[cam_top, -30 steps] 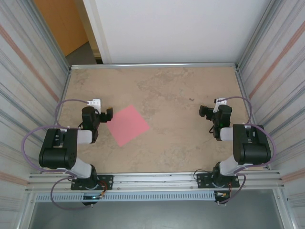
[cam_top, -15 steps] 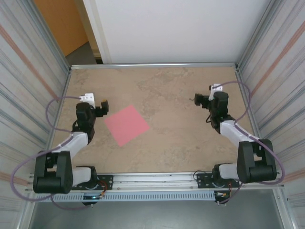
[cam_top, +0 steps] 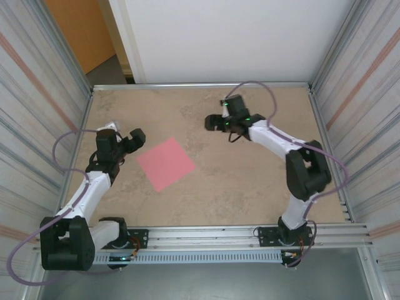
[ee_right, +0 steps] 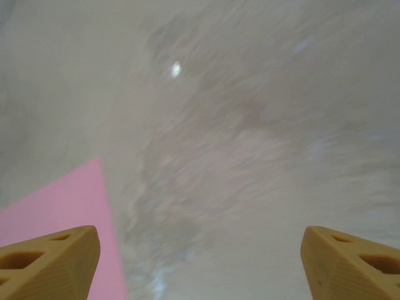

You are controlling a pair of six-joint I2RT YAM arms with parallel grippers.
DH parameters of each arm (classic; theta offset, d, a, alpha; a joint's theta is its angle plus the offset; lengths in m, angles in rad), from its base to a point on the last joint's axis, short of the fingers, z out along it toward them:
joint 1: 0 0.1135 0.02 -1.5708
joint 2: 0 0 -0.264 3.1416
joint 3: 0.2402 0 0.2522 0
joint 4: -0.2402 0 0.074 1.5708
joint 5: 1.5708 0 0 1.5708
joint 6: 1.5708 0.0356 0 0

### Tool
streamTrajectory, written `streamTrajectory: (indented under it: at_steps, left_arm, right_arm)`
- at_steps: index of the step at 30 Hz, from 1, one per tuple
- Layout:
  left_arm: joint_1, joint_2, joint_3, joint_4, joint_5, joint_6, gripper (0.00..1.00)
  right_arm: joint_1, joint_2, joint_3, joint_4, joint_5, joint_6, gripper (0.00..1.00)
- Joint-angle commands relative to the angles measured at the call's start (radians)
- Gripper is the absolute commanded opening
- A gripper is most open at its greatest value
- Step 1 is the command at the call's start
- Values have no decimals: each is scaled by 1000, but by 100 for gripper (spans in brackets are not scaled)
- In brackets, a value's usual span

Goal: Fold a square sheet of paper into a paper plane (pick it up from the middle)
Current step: Move the square sheet of paper to the center of the table.

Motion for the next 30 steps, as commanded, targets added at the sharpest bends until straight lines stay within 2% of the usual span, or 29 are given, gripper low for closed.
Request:
streamTrajectory:
  at_steps: [1,3,8,12,18,22,27,30]
  left_arm:
    - [3,9,0,-42,38,-71,98]
    - [5,17,8,-51,35,-70,98]
    - [11,30,12,-49,40,-64,95]
    - [12,39,23,-59,51,-62,93]
    - [13,46,23,-64,65,-66,90]
    - [12,54,24,-63,81,-68,87]
    - [12,85,36,-56,113,-78,83]
    - [7,118,51,-58,147,-89,80]
  right_arm:
    - [91,106,90,-78,-130,78,74]
    - [142,181,163,-107,-139,77,63]
    - [221,342,326,-167,-170,64,45]
    - [254,452,456,-232,-173,44,36]
    - [256,569,591,-298,-155,35,34]
    - [249,595,611,-328,-130,34,34]
    - [209,576,549,-341,-69,102,33]
    - [160,532,433,-329,-21,178,34]
